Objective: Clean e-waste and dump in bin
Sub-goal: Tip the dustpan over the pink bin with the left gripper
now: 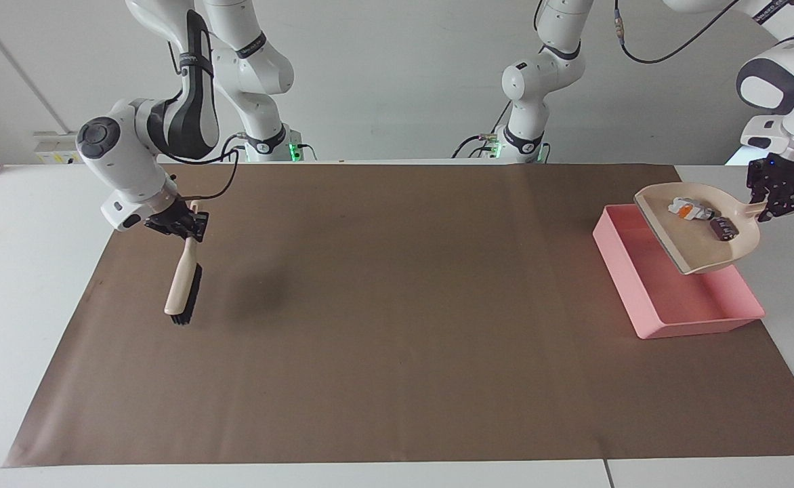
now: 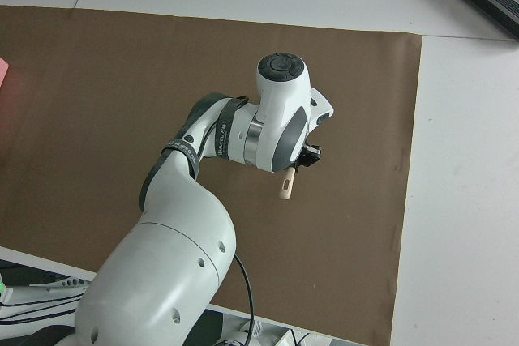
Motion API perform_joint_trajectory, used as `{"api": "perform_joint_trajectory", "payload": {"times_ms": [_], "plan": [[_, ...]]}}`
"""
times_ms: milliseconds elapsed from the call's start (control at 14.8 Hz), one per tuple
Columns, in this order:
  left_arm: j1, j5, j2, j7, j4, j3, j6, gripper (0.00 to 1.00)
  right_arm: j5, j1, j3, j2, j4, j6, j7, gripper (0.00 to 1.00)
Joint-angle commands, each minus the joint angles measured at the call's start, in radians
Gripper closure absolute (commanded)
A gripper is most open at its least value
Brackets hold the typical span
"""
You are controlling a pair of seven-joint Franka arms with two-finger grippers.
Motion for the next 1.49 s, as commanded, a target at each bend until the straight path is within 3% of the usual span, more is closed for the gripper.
{"api": "perform_joint_trajectory", "payload": {"times_ms": [0, 475, 746, 1153, 1424], "plan": [[-0.016, 0.135, 0.032, -0.017, 0.034, -0.012, 0.026, 1.0, -0.012, -0.031, 0.017, -0.025, -0.052, 0.045, -0.032, 1.0], [-0.138, 0.594, 0.026, -0.248, -0.052, -0.014, 0.035, 1.0, -0.014, -0.049, 0.017, -0.05, -0.129, 0.105, -0.072, 1.0], [-0.142, 0.695, 0.008, -0.385, -0.08, -0.014, -0.006, 1.0, -0.012, -0.075, 0.017, -0.045, -0.147, 0.151, -0.087, 0.99], [-0.26, 0.847, 0.002, -0.558, -0.031, -0.015, -0.245, 1.0, -0.014, -0.074, 0.017, -0.047, -0.149, 0.151, -0.09, 0.97], [-0.27, 0.835, -0.089, -0.519, -0.028, -0.026, -0.272, 1.0, -0.014, -0.074, 0.017, -0.047, -0.152, 0.151, -0.118, 0.9]]}}
